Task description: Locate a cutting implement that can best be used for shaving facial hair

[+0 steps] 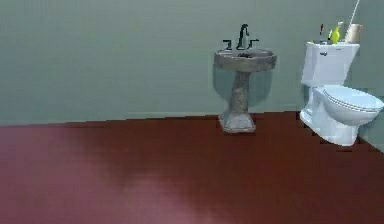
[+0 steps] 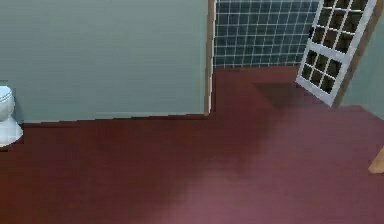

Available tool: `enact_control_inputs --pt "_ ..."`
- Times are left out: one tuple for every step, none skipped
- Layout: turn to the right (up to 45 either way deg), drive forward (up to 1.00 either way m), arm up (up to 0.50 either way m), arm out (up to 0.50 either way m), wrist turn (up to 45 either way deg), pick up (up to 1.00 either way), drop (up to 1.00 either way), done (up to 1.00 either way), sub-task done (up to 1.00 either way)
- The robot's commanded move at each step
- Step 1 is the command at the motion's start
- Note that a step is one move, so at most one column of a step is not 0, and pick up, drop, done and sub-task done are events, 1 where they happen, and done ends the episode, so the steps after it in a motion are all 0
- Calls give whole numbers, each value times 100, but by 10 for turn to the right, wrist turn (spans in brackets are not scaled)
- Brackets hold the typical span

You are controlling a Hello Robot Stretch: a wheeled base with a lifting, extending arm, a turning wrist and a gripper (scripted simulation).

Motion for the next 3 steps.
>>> enact_control_inputs --pt "0 100 0 0 0 0 0 0 0" --pt "0 85 0 0 0 0 0 0 0" --pt "450 0 0 0 0 0 0 0 0"
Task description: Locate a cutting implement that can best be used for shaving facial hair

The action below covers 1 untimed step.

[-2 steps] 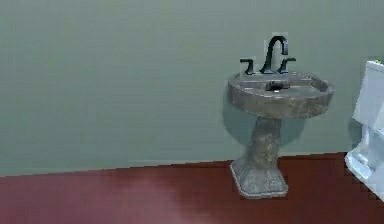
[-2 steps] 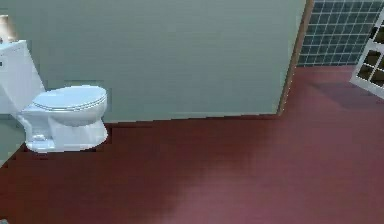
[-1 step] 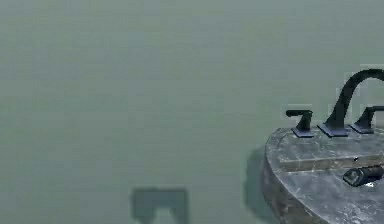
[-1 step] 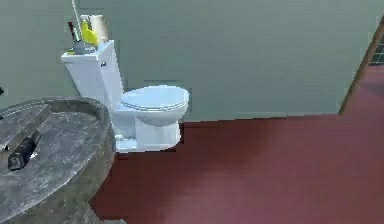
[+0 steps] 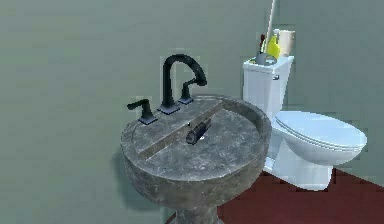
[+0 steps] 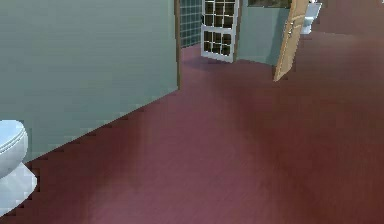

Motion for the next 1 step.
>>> enact_control_inputs --pt "0 0 0 0 0 0 0 100 0"
